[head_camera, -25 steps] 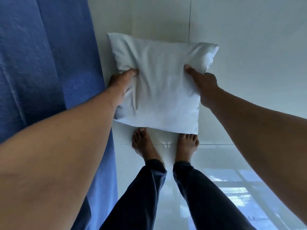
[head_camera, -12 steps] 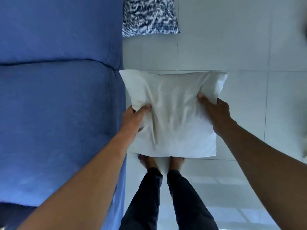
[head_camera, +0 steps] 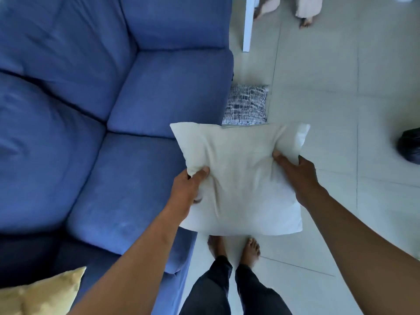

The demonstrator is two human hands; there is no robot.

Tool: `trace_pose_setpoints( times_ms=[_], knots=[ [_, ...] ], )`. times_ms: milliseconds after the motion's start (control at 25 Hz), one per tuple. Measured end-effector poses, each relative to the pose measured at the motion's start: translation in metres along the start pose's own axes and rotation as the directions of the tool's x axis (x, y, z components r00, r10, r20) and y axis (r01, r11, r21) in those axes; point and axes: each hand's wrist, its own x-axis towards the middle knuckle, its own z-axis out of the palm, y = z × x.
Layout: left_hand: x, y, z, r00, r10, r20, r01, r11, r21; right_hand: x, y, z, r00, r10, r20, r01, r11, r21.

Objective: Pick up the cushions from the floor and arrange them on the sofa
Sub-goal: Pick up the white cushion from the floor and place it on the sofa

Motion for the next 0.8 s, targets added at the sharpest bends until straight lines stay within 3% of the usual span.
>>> trace_pose_setpoints(
  times_ms=[240, 520, 800],
  knots=[
    [-0.038, 0.022, -0.053, 0.992, 0.081, -0.094, -0.094, 0.985, -0.143, -0.027, -0.064, 0.041, 0.985, -0.121, 0.122, 0.129, 0.990, -0.063],
    [-0.034, 0.025, -0.141, 0.967, 0.077, -0.244, -0.145, 0.951, -0.274, -0.028, -0.106, 0.149, 0.944, -0.192, 0.266, 0.243, 0.955, -0.171],
    [-0.010, 0.012, -0.235, 0.918, -0.034, -0.395, -0.118, 0.928, -0.354, -0.020, -0.125, 0.292, 0.873, -0.092, 0.478, 0.247, 0.930, -0.271]
  ],
)
